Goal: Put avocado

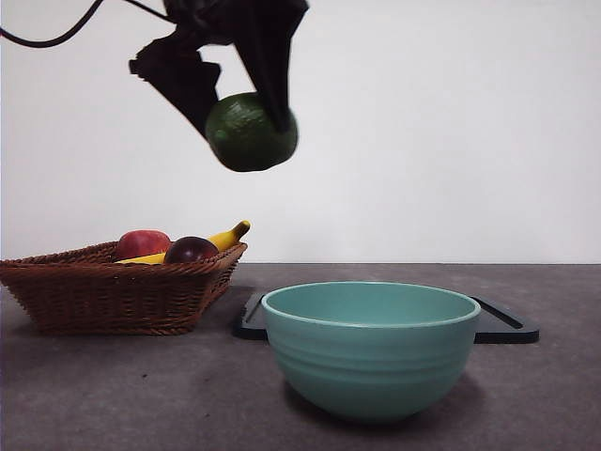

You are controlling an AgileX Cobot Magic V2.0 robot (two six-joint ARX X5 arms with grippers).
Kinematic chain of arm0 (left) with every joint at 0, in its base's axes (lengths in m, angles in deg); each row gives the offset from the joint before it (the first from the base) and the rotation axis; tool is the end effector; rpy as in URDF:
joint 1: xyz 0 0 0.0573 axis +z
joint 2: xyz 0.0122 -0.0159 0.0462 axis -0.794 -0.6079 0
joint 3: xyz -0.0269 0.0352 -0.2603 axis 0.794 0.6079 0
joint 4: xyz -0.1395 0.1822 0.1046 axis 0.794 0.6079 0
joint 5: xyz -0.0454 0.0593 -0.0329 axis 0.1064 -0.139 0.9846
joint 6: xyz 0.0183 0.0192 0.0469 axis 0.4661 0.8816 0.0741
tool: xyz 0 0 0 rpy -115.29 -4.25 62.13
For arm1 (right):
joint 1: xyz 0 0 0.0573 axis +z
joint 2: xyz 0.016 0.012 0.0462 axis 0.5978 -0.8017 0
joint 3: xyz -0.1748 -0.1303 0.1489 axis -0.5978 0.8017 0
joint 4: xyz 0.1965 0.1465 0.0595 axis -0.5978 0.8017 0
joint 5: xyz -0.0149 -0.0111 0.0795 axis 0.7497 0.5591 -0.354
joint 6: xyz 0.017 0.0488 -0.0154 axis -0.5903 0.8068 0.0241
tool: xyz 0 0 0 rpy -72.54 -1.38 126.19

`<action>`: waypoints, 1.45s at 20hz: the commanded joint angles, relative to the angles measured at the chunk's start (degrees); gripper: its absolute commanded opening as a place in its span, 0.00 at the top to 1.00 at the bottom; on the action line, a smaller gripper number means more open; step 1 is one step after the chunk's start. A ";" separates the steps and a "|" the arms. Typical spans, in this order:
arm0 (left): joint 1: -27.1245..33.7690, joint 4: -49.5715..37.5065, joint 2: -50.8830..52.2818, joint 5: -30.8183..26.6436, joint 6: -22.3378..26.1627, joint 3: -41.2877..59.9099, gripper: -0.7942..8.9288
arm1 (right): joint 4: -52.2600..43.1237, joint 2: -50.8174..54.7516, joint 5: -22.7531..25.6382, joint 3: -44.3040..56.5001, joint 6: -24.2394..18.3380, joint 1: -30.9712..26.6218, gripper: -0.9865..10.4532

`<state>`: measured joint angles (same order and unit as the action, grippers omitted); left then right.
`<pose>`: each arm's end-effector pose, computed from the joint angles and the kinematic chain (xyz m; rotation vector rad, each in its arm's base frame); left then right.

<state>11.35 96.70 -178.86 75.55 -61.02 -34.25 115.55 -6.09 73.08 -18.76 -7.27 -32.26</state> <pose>0.2504 -0.2263 0.3211 0.2616 1.2717 -0.7192 0.1238 0.0175 0.3336 -0.1205 0.5536 0.3899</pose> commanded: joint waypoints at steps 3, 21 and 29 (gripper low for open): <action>-3.91 -0.46 -1.64 -0.07 0.00 -1.03 0.76 | -0.55 -0.22 -0.22 -0.66 0.07 0.02 0.21; -14.10 -4.00 -16.61 -2.73 -0.17 -1.01 0.76 | -0.55 -0.20 -0.20 -0.66 0.07 0.02 0.21; -14.32 -4.52 -20.04 -2.64 0.04 -1.01 0.76 | -0.55 -0.22 -0.20 -0.66 0.07 0.02 0.21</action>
<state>-2.11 92.31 -197.83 72.78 -61.04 -34.22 115.48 -6.09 73.08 -18.76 -7.27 -32.26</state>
